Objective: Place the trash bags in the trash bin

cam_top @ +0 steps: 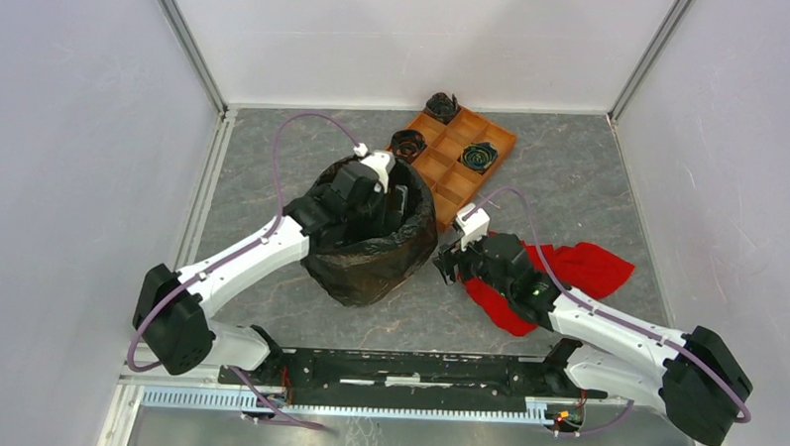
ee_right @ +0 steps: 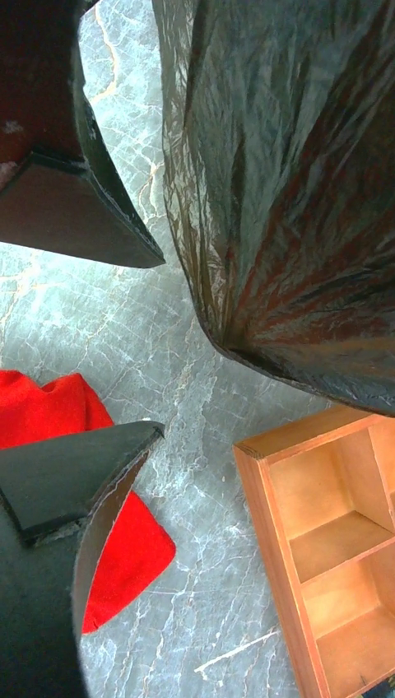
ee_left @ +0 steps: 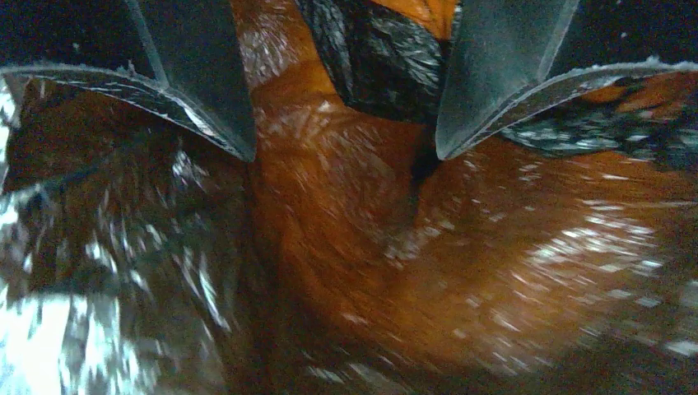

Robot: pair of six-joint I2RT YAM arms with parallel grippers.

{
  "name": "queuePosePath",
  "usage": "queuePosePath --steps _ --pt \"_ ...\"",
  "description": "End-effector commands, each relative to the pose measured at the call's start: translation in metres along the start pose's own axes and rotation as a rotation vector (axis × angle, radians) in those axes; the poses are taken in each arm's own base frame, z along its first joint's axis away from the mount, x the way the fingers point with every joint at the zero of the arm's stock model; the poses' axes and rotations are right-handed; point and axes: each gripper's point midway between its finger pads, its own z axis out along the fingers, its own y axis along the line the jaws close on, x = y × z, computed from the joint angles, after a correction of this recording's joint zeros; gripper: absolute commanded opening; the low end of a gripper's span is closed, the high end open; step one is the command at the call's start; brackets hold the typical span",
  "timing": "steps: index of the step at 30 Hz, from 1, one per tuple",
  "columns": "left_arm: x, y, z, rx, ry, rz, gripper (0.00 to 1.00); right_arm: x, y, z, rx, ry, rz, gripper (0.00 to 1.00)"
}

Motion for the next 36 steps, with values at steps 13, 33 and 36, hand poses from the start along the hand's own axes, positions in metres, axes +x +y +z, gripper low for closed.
queuePosePath --steps 13,33,36 --pt "0.023 0.045 0.046 -0.113 0.028 -0.041 0.49 0.002 0.002 0.003 -0.03 -0.04 0.04 0.75" --pt "0.02 0.059 0.052 -0.187 0.008 -0.032 0.59 0.011 0.011 0.01 -0.074 -0.008 0.065 0.75" --pt "0.0 0.051 0.034 -0.173 -0.018 -0.022 0.6 0.013 0.012 0.011 -0.076 -0.001 0.062 0.75"
